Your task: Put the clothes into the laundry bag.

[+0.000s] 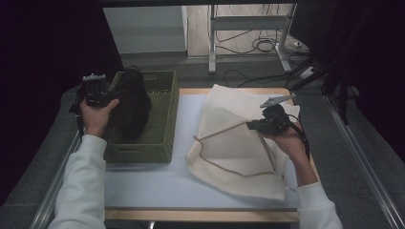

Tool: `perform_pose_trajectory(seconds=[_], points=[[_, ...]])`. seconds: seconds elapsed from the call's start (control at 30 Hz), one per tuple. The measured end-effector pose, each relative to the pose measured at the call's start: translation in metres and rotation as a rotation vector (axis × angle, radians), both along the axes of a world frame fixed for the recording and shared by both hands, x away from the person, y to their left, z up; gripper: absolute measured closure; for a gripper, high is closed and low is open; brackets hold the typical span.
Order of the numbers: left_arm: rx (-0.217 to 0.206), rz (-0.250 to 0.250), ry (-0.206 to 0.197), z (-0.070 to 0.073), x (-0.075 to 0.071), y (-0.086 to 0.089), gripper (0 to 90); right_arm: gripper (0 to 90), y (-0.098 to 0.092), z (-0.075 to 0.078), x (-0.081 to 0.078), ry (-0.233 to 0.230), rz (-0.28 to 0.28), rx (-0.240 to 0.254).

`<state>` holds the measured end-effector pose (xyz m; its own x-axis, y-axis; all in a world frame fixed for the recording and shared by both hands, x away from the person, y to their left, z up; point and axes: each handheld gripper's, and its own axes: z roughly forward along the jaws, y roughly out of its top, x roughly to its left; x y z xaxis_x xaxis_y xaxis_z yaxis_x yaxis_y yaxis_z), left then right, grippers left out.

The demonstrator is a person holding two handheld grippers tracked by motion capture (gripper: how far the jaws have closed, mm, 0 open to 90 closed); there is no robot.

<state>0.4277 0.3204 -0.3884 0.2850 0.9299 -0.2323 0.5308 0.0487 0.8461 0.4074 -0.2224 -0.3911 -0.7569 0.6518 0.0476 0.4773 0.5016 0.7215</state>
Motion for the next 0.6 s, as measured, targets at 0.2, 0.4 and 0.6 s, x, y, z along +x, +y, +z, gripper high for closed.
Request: perform_pose_trajectory(seconds=[0.2, 0.4, 0.6], points=[[-0.054, -0.014, -0.029, 0.005, -0.005, 0.002, 77.0, 85.4, 0.000, 0.000, 0.000, -0.002, -0.002, -0.002], [-0.076, -0.024, -0.047, 0.011, -0.007, 0.000, 77.2, 85.4, -0.001, 0.000, 0.000, -0.004, -0.002, -0.002], [-0.098, -0.035, -0.067, 0.017, -0.011, -0.003, 77.4, 85.4, -0.001, 0.000, 0.000, -0.005, -0.003, 0.000]])
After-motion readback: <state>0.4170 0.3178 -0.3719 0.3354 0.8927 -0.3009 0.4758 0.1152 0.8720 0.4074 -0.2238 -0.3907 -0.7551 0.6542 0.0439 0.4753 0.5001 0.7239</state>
